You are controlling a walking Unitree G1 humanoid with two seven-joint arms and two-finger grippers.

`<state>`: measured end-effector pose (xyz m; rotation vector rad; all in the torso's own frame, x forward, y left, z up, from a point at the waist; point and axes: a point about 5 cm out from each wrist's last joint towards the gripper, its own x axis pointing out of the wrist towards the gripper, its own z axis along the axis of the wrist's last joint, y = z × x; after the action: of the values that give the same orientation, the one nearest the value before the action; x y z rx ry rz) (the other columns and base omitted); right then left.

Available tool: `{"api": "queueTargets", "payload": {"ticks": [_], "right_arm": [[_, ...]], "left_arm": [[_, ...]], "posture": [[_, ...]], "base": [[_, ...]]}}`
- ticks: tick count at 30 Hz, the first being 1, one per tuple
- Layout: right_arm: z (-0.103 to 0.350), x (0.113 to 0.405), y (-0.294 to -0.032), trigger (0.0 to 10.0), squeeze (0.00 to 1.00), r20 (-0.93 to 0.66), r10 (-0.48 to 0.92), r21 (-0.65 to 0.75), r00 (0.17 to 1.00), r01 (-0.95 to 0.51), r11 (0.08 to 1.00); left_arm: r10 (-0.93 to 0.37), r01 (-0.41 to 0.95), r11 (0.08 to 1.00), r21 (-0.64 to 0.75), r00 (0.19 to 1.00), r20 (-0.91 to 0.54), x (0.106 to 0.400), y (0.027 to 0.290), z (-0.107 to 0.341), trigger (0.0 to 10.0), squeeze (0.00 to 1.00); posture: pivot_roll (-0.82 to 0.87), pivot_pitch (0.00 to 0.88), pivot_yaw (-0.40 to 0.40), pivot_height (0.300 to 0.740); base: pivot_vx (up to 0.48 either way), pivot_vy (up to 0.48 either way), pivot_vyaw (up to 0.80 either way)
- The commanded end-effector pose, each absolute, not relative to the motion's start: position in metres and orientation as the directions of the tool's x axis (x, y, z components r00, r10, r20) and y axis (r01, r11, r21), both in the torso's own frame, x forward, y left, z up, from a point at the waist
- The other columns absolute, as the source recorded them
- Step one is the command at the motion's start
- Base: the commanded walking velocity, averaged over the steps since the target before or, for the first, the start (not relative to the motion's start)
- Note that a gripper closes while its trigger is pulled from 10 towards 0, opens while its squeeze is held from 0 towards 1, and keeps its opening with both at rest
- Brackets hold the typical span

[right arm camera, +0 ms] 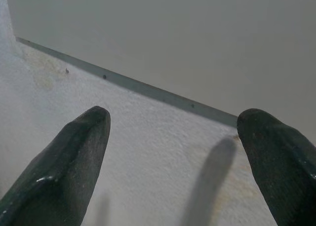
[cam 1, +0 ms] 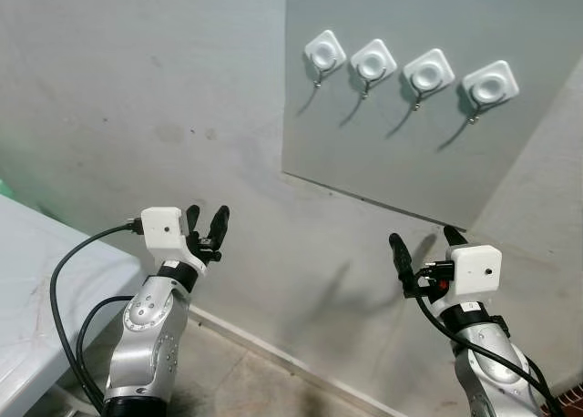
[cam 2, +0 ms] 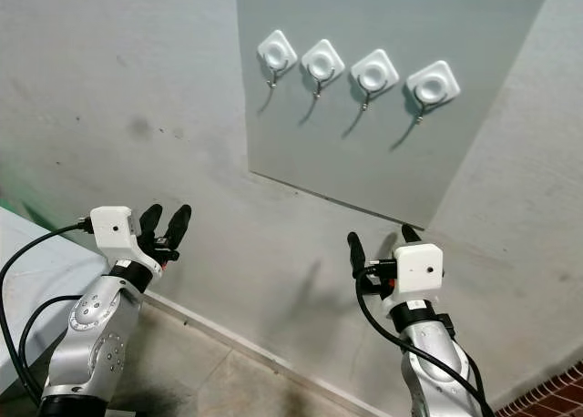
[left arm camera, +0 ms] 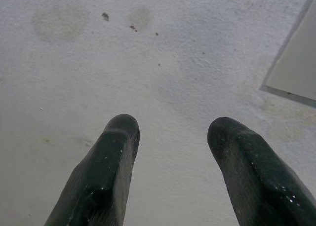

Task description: Hang keys on a hook

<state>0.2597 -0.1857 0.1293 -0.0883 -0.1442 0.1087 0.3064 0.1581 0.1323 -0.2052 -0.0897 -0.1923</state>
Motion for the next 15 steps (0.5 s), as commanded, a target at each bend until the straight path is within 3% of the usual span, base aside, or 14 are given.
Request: {"api": "queueTargets", "payload": {"ticks": [1, 15], "right_arm": [[0.1303, 0.2606, -0.1893, 10.0, 0.0, 0.136, 0.107, -0.095, 0.985, -0.094, 0.991], [0.1313, 0.2564, -0.193, 10.0, 0.0, 0.139, 0.095, -0.101, 0.986, -0.081, 0.992]], "left_arm": [[-0.181, 0.199, 0.963, -0.18, 0.977, 0.111, 0.3088, 0.1578, 0.1343, 10.0, 0.0], [-0.183, 0.202, 0.962, -0.185, 0.976, 0.115, 0.3077, 0.1563, 0.1338, 10.0, 0.0]], "posture": [[-0.04, 0.0, -0.021, 0.74], [-0.05, 0.0, -0.023, 0.74]], "base": [[0.0, 0.0, 0.8], [0.0, 0.0, 0.8]]}}
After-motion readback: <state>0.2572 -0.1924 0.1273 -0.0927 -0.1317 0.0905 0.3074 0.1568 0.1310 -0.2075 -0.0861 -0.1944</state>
